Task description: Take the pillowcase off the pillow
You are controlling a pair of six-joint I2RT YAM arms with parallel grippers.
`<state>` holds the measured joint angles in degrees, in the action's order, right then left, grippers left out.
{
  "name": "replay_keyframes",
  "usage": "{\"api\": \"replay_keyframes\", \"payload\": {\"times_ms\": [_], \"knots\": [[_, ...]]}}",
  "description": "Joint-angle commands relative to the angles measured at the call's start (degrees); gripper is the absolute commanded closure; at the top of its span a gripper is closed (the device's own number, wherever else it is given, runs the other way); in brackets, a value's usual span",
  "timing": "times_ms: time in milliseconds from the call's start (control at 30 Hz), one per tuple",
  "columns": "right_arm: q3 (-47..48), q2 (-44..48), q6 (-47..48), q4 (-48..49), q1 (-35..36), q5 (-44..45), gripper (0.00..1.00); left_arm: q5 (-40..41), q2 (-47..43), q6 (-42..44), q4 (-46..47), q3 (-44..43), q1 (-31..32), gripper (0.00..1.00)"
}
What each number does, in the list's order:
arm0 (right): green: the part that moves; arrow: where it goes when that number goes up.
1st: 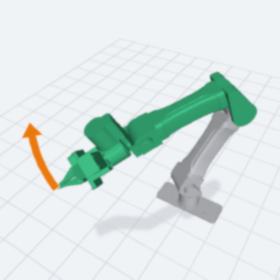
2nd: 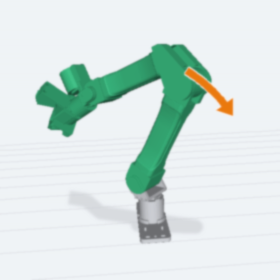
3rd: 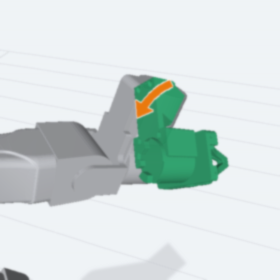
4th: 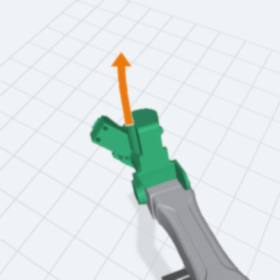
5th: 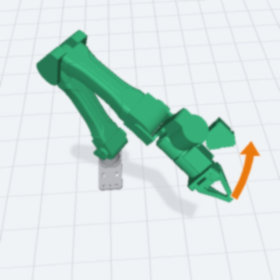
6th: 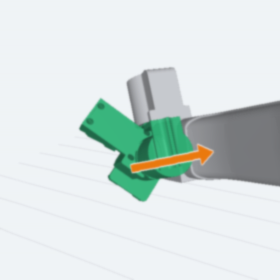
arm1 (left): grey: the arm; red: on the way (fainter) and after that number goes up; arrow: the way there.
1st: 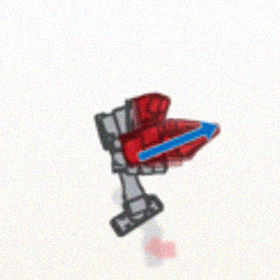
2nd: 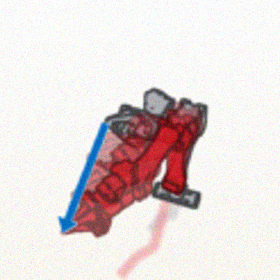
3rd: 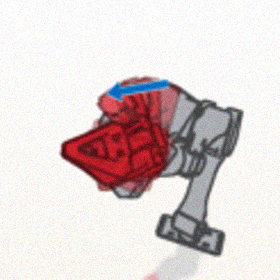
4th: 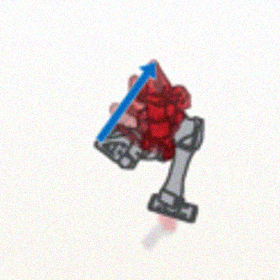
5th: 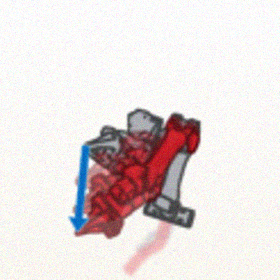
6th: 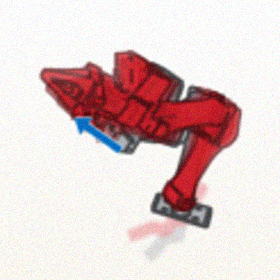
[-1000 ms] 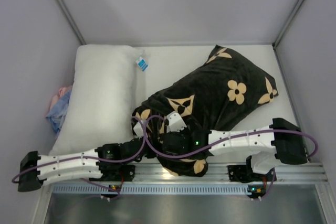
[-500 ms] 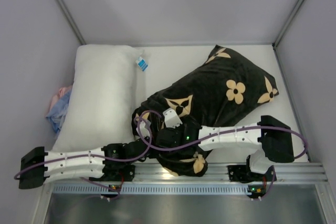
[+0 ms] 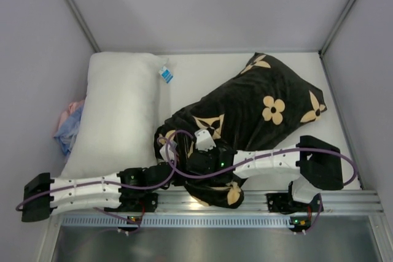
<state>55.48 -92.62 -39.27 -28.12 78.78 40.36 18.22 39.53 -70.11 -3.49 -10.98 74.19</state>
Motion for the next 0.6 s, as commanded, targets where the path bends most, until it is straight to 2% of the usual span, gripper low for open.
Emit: {"api": "replay_keyframes", "payload": {"times_ms": [0, 33, 67, 200, 367, 467, 567], "knots": [[-2.6, -8.5, -2.0, 3.1, -1.0, -5.2, 0.81, -2.6, -1.8, 1.5, -3.7, -1.1, 0.6, 0.98], [-1.7, -9.4, -2.0, 3.1, -1.0, -4.6, 0.96, -2.7, -2.5, 1.6, -3.9, -1.4, 0.6, 0.98], [-0.9, -10.7, -1.7, 3.1, -1.0, -3.0, 1.00, -2.9, -3.0, 2.0, -3.7, -1.5, 0.6, 0.98], [3.4, -10.7, 0.5, 5.3, -2.8, -2.5, 1.00, -5.5, -5.2, 3.8, -1.6, -1.9, 0.6, 0.99], [3.0, -1.3, 2.4, 13.5, -7.1, -6.2, 1.00, -9.7, -5.7, 6.1, 2.9, -1.9, 0.6, 1.00], [3.0, 3.7, 2.9, 19.6, -11.5, -10.0, 1.00, -14.2, -2.7, 7.5, 10.7, -1.2, 0.6, 1.00], [4.5, 7.5, 2.4, 23.8, -15.1, -12.7, 1.00, -17.2, 3.2, 8.0, 13.0, -1.9, 0.7, 1.00]]}}
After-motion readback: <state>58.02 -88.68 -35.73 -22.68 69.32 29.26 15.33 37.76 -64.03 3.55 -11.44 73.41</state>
